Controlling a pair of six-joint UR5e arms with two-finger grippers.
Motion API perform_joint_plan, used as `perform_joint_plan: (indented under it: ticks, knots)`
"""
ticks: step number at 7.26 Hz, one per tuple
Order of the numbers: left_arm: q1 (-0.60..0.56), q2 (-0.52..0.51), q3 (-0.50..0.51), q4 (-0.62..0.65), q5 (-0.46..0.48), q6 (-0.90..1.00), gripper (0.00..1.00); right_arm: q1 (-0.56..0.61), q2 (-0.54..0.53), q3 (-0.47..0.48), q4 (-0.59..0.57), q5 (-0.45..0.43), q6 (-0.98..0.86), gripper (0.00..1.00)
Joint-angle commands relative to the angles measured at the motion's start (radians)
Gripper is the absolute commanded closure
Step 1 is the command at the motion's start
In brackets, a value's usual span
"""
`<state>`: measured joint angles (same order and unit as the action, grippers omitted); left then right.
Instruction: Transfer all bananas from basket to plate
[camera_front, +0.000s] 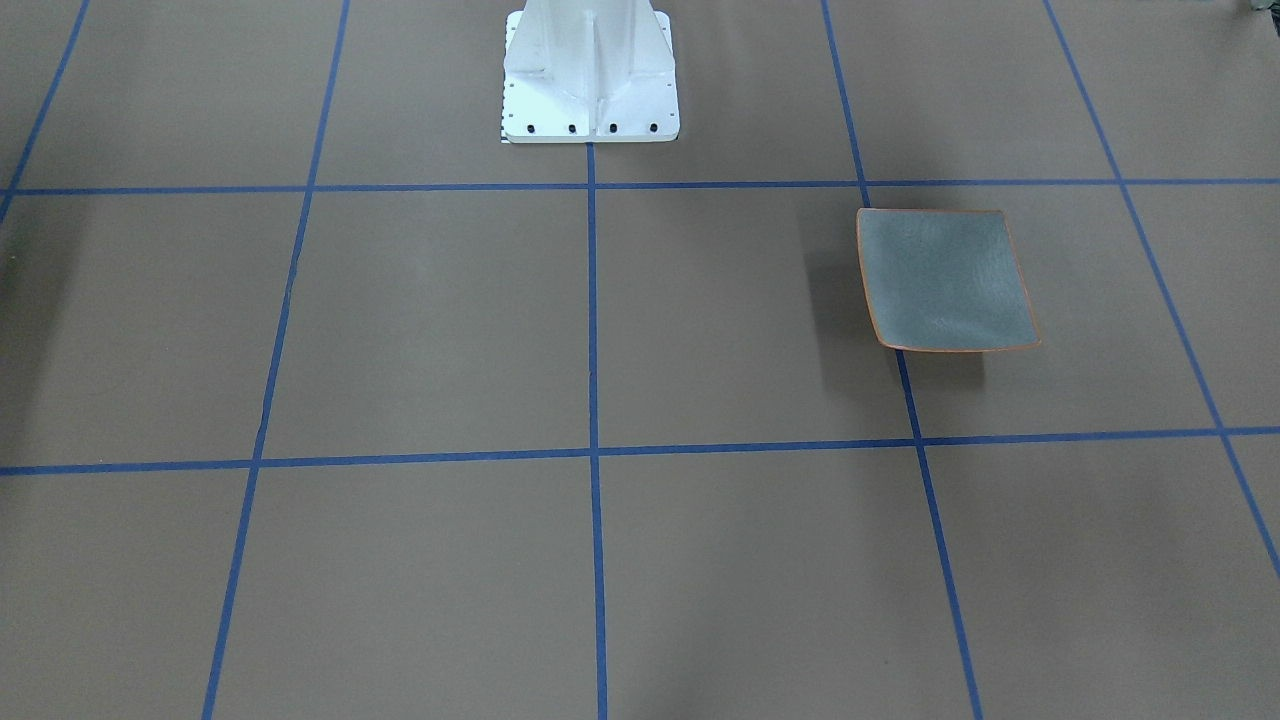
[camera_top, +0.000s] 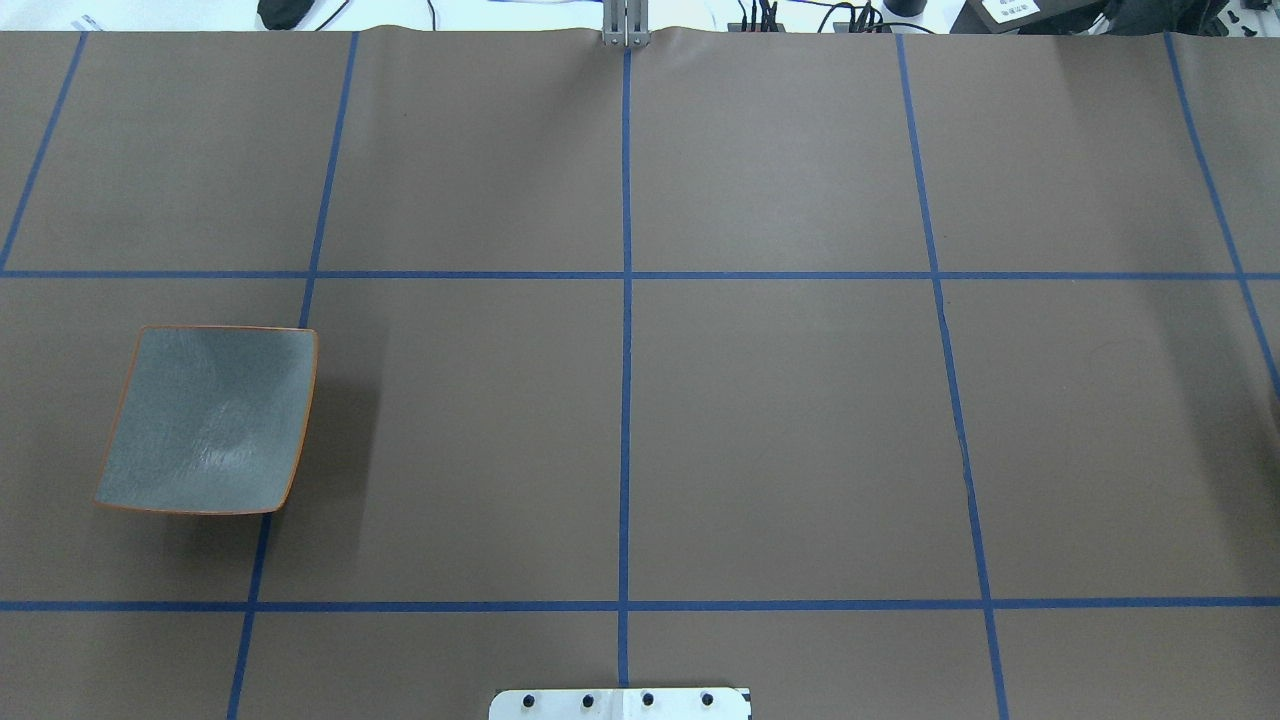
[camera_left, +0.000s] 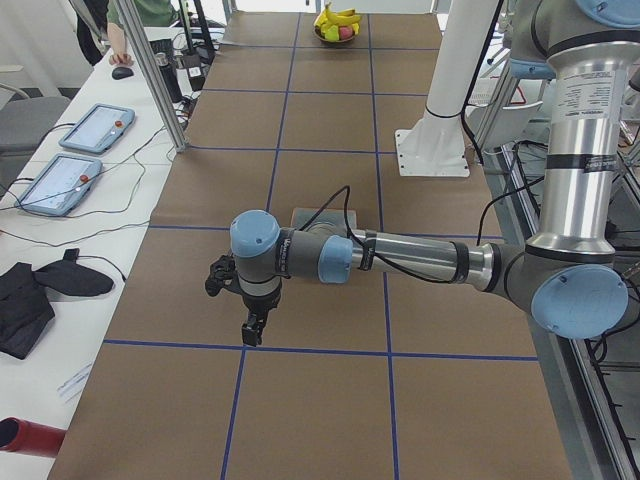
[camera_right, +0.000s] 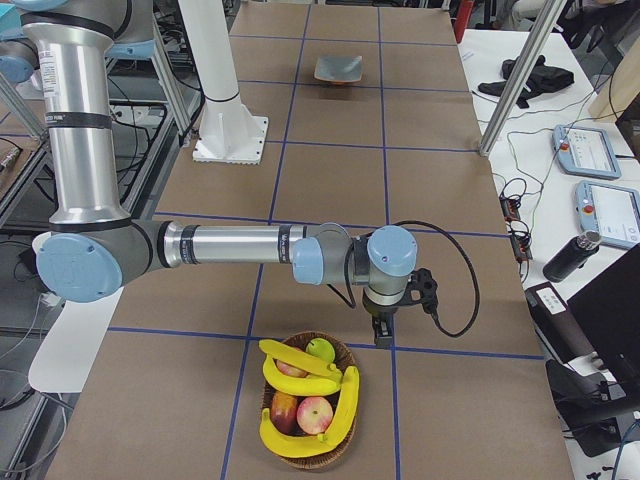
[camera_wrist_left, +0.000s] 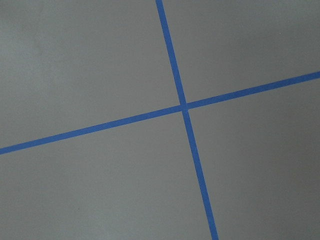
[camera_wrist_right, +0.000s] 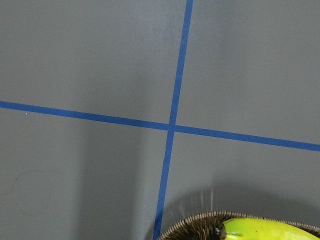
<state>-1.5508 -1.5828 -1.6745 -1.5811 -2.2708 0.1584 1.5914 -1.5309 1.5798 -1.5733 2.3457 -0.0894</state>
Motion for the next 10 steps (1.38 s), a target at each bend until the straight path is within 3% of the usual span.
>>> perform_joint_plan:
  ticks: [1,2,3,6,10]
  knots:
    - [0.0,-0.002,-0.004,-0.008,0.0,0.001,0.0,0.001,-0.056,0.041,0.018,-0.022,0.019,0.01]
    - [0.0,0.0,-0.004,-0.016,-0.001,0.0,0.0,0.001,-0.101,0.102,0.021,-0.035,0.149,0.01]
    - [0.0,0.0,-0.004,-0.017,-0.001,0.001,0.0,0.001,-0.162,0.164,0.021,-0.115,0.266,0.01]
    - [0.0,-0.003,-0.005,-0.049,-0.003,-0.002,0.0,-0.001,-0.21,0.158,0.021,-0.198,0.419,0.01]
    - [0.002,-0.006,-0.005,-0.05,-0.003,-0.002,0.0,-0.014,-0.25,0.143,0.018,-0.142,0.408,0.01]
